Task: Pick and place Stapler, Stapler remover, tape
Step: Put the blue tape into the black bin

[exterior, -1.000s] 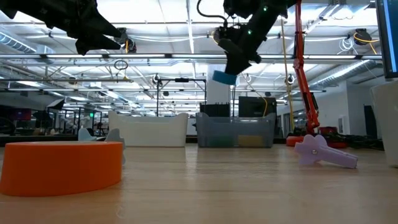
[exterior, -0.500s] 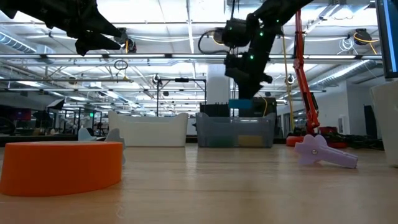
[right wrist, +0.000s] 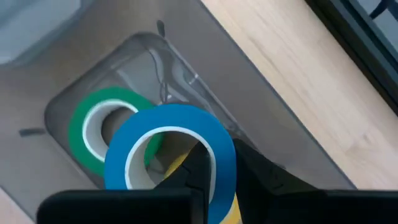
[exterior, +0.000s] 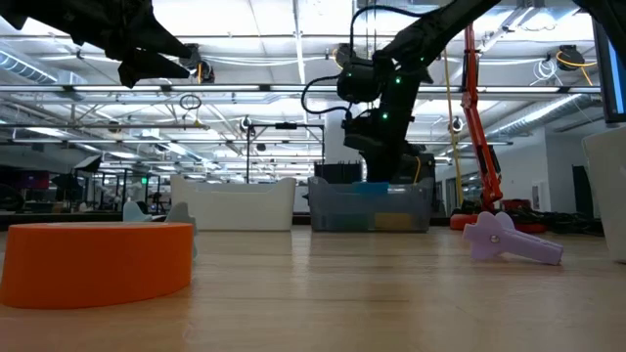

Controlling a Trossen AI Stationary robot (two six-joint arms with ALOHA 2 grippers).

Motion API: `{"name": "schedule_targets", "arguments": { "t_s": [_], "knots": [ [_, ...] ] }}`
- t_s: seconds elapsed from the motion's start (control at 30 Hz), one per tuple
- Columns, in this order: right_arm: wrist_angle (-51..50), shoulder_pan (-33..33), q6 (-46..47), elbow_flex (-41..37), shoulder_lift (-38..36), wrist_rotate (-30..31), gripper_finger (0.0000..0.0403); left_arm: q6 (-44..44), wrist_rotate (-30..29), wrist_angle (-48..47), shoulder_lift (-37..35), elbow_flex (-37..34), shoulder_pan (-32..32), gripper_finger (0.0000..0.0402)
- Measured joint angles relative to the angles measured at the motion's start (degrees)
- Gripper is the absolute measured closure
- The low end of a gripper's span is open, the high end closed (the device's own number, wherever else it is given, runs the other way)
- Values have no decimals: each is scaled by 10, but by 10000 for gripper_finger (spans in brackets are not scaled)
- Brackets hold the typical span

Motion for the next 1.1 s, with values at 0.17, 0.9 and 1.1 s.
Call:
{"name": "schedule_targets", "arguments": {
  "t_s": [0.17, 0.9, 1.1],
  "knots": [
    [5, 0, 1, 0, 6, -1, 367, -1, 0, 0, 0, 0, 0, 174],
    [-38, 20, 0, 0, 6, -31, 366, -2, 0, 0, 0, 0, 0, 174],
    [-50, 28, 0, 0, 6, -28, 365, 1, 0, 0, 0, 0, 0, 174]
  ]
}}
